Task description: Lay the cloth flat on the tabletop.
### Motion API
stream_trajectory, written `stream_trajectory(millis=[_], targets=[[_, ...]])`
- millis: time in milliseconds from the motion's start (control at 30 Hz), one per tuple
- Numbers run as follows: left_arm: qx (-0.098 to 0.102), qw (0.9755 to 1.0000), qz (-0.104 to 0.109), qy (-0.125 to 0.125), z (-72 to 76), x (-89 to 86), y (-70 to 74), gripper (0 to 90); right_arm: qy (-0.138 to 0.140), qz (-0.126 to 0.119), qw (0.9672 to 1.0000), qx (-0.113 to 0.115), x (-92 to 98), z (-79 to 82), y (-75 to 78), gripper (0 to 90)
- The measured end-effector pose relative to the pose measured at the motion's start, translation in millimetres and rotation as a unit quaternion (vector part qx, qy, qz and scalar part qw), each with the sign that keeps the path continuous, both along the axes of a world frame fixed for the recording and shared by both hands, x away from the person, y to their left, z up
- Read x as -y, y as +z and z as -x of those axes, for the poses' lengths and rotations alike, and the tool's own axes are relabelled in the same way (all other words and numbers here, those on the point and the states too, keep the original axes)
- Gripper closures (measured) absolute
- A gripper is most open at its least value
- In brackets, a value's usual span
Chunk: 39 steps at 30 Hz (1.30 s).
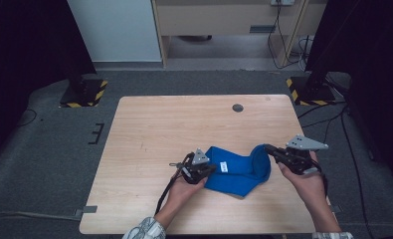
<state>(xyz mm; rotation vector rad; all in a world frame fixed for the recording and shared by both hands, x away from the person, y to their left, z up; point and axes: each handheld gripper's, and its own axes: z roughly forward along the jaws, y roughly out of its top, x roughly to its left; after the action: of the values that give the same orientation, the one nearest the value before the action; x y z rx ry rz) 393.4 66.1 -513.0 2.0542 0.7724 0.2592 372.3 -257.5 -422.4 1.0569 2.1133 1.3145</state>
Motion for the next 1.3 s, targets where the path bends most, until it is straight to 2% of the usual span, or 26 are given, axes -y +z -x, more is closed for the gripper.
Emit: stream_trajectory(millis=[67, 233, 300, 467, 567, 600, 633, 700, 867, 1033, 1300], targets=[[0.0, 1.0, 0.009, 0.0, -1.2, -3.2, 3.9, 88.8, 0.0, 0.0, 1.0, 0.0, 0.2, 0.0, 0.1, 89.1], [0.006, 0.9999, 0.008, 0.011, -2.9, -10.5, 11.8, 89.8, -0.002, -0.002, 1.0, 0.001, 1.5, 0.7, 1.8, 89.1], [0.008, 0.9998, 0.013, 0.016, -3.3, -14.3, 15.7, 90.0, -0.002, -0.002, 1.0, 0.003, 1.9, 0.6, 2.2, 89.2], [0.025, 0.9988, 0.028, 0.031, -4.3, -27.9, 29.3, 90.0, -0.009, -0.004, 0.9999, 0.006, 5.3, 1.3, 3.4, 89.2], [0.034, 0.9975, 0.043, 0.043, -5.1, -38.5, 39.4, 90.0, -0.013, -0.007, 0.9998, 0.009, 7.7, 2.0, 5.2, 89.2], [0.037, 0.9964, 0.058, 0.051, -5.5, -45.1, 46.3, 90.0, -0.016, -0.009, 0.9998, 0.01, 9.0, 2.8, 6.6, 89.3], [0.037, 0.9964, 0.058, 0.051, -5.5, -45.1, 46.3, 90.0, -0.016, -0.009, 0.9998, 0.01, 9.0, 2.8, 6.6, 89.3], [0.053, 0.9945, 0.068, 0.059, -3.1, -53.6, 58.1, 90.0, -0.016, -0.011, 0.9997, 0.014, 9.8, 4.4, 9.7, 89.3], [0.07, 0.9923, 0.075, 0.069, -0.4, -62.7, 71.7, 90.0, -0.013, -0.011, 0.9996, 0.022, 6.0, 6.3, 15.7, 89.4], [0.076, 0.9916, 0.073, 0.075, -0.8, -68.7, 76.5, 90.0, -0.009, -0.008, 0.9996, 0.025, 2.5, 5.6, 18.7, 89.4], [0.091, 0.9889, 0.077, 0.088, 4.3, -82.2, 90.6, 90.0, -0.005, -0.011, 0.9994, 0.033, -2.0, 5.2, 27.5, 89.4]])
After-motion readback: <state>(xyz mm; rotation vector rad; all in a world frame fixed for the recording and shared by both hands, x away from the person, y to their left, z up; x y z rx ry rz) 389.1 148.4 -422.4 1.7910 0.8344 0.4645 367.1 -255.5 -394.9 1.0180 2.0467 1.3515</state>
